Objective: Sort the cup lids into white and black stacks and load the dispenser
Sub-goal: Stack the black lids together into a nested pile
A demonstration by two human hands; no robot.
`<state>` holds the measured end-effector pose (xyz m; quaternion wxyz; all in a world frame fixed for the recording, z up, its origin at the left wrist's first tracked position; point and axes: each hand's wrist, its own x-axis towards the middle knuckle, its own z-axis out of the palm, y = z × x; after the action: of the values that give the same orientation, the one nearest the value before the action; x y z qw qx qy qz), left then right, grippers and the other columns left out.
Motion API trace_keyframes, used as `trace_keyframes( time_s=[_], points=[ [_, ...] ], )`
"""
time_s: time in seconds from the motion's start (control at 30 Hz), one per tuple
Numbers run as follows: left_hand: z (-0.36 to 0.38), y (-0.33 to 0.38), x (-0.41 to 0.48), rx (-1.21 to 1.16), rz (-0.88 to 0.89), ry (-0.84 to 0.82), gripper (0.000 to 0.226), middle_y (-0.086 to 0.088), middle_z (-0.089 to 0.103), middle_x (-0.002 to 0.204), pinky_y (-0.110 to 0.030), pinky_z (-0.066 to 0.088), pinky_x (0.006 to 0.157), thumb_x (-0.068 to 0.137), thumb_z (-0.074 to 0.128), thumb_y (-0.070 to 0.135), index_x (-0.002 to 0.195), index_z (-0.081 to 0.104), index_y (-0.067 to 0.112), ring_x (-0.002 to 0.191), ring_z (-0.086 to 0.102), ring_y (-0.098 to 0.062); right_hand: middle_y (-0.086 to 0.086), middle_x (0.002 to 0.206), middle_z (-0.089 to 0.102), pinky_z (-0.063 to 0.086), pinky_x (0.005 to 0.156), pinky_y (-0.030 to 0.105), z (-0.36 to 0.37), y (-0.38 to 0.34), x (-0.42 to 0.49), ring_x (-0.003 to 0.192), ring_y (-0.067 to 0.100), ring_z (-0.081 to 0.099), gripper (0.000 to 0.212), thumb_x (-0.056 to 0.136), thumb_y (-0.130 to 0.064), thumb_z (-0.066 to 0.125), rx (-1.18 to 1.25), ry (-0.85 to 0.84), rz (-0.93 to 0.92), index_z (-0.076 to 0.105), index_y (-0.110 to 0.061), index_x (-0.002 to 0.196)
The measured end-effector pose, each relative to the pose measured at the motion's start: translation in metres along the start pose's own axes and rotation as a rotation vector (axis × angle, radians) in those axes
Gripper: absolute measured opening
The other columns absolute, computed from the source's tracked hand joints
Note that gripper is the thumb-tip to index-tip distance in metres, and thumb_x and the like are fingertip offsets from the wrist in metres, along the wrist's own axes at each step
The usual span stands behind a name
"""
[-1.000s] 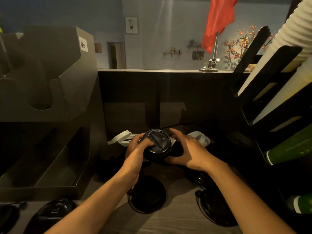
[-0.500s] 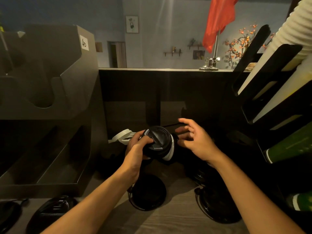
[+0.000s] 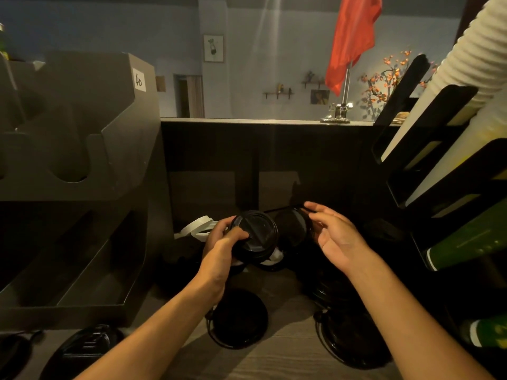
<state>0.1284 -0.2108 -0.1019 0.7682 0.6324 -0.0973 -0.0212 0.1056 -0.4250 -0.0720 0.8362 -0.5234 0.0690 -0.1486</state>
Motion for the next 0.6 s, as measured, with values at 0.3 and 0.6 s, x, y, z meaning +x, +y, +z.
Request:
trace_keyframes(
  time_s=[0.3, 0.6],
  points=[
    [0.002, -0.003, -0.001, 0.046, 0.009, -0.010, 0.027, -0.001, 0.072, 0.114, -0.041, 0.057, 0.088, 0.092, 0.063, 0.014, 0.115, 0.069, 0.027, 0.108, 0.067, -0.022, 0.006, 0.109, 0.071, 0.056, 0.061, 0.017, 0.006, 0.011, -0.006, 0.089, 0.013, 0.071, 0.043, 0.084, 0.007, 0.072, -0.410, -0.025, -0.106, 0.064, -0.016, 0.120],
    [-0.002, 0.002, -0.003, -0.021, 0.053, 0.070, 0.035, -0.001, 0.068, 0.119, -0.034, 0.056, 0.075, 0.094, 0.063, 0.017, 0.127, 0.063, 0.028, 0.109, 0.066, -0.021, 0.000, 0.103, 0.074, 0.051, 0.065, 0.011, 0.001, 0.011, -0.005, 0.095, 0.008, 0.069, 0.025, 0.093, -0.009, 0.069, -0.595, -0.056, -0.116, 0.071, -0.013, 0.117]
  ],
)
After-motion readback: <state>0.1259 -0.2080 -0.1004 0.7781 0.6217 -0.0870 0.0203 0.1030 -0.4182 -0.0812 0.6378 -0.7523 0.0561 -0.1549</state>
